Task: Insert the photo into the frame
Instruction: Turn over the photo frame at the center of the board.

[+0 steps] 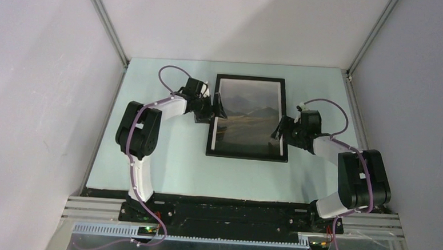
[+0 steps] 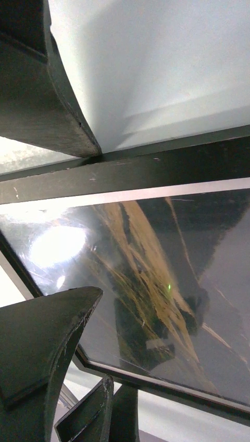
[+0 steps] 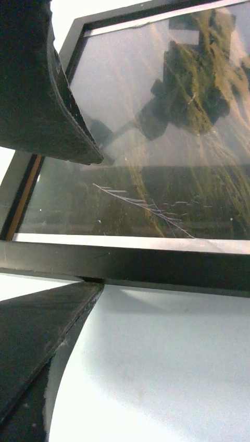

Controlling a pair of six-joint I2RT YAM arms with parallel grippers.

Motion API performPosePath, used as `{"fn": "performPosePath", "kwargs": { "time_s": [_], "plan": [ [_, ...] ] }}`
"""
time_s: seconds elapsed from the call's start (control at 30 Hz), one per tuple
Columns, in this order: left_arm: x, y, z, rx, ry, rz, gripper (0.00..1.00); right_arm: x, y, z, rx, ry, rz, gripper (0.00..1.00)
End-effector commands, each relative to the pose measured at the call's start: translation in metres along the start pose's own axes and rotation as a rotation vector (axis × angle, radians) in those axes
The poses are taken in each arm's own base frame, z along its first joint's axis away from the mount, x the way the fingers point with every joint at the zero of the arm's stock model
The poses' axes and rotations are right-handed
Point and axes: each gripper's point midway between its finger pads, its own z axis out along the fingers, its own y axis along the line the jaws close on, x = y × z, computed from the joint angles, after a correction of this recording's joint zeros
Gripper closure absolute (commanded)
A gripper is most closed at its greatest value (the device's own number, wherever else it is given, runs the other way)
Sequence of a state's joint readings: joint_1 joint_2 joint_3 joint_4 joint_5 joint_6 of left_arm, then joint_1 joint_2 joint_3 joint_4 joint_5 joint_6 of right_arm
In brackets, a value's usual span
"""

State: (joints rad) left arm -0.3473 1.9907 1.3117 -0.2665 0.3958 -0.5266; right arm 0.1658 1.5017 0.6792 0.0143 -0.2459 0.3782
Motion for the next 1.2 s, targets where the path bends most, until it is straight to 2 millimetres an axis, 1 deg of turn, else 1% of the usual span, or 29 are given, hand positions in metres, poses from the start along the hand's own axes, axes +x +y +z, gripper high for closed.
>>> {"fn": "performPosePath", "kwargs": {
  "time_s": [0.0,0.23,0.43,0.6,0.87,0.97,1.17],
  "plan": [
    [0.030,0.009,-0.013,-0.060,0.055,-0.032,0.01,-0.011,0.034,0.002,-0.095,-0.017,-0.090,0.15],
    [0.036,0.010,-0.034,-0.080,0.016,-0.018,0.01,-0.004,0.051,-0.002,-0.140,-0.004,-0.146,0.15],
    [0.041,0.009,-0.042,-0.070,-0.010,-0.029,0.01,-0.003,0.060,-0.008,-0.159,-0.010,-0.184,0.15],
    [0.047,-0.004,-0.046,-0.022,-0.009,-0.034,0.02,-0.008,0.056,-0.010,-0.139,-0.030,-0.199,0.15],
    [0.069,-0.027,-0.042,0.035,0.031,-0.021,0.05,-0.021,0.043,-0.016,-0.108,-0.067,-0.192,0.14],
    [0.074,-0.036,-0.043,0.052,0.031,-0.016,0.05,-0.021,0.041,-0.015,-0.104,-0.064,-0.188,0.14],
    [0.072,-0.040,-0.045,0.059,0.015,-0.014,0.05,-0.018,0.037,-0.012,-0.112,-0.043,-0.160,0.14]
  ]
}}
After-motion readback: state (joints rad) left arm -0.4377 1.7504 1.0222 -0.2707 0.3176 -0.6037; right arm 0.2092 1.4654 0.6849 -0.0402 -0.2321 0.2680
